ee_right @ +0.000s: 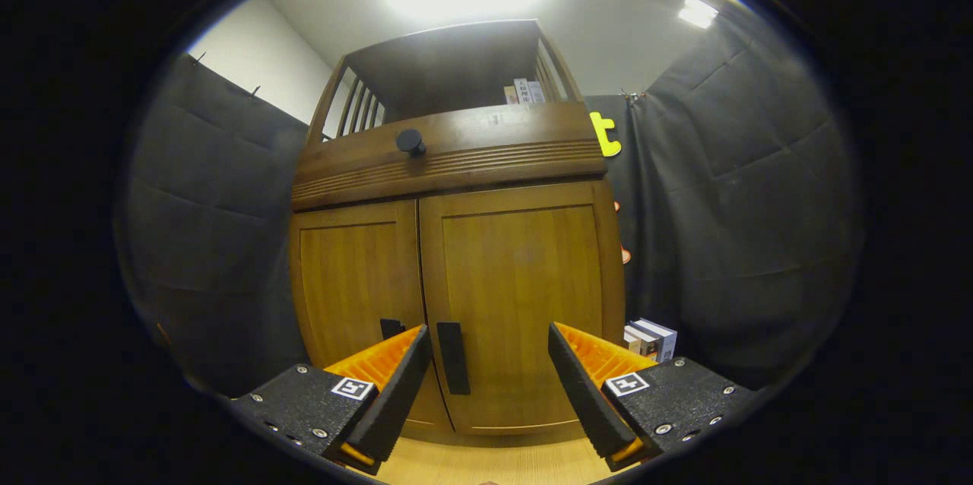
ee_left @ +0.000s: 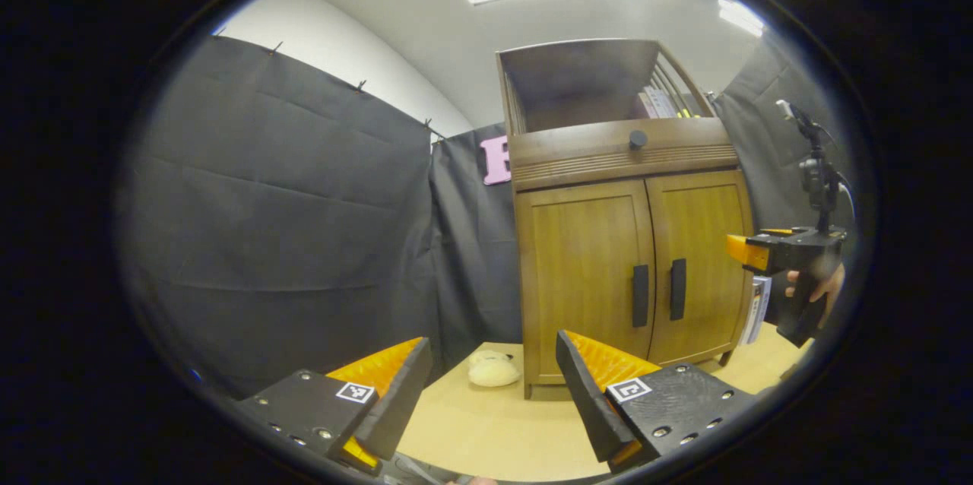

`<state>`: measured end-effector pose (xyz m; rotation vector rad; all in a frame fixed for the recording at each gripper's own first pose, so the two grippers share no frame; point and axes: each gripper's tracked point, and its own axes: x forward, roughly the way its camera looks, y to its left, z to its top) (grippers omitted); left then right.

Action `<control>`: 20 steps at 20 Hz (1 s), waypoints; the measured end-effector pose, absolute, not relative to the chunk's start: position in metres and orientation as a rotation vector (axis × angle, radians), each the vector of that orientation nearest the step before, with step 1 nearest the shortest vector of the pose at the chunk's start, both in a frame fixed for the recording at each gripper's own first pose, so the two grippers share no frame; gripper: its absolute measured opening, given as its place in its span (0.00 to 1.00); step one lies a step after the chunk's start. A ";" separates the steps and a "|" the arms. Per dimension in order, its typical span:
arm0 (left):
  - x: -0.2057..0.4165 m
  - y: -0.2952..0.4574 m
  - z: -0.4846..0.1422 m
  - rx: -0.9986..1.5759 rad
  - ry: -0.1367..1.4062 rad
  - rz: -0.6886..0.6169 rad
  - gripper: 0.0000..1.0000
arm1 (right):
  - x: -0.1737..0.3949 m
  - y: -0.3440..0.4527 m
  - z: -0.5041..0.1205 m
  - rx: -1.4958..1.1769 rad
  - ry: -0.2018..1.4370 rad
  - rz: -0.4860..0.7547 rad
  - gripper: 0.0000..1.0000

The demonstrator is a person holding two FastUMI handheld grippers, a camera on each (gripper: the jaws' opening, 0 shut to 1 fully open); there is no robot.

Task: Open the right door of the double-door shoe cabinet with the right hand, and open the left door with the left hand.

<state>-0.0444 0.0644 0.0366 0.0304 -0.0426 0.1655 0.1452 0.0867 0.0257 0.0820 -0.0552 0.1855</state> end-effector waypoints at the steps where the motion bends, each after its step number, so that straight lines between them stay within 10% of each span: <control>1: -0.046 0.069 0.037 0.033 -0.042 0.176 0.99 | 0.153 0.092 0.023 0.080 -0.049 0.192 0.94; 20: -0.070 0.109 0.052 0.069 -0.028 0.300 0.99 | 0.248 0.155 -0.044 0.039 0.110 0.240 0.94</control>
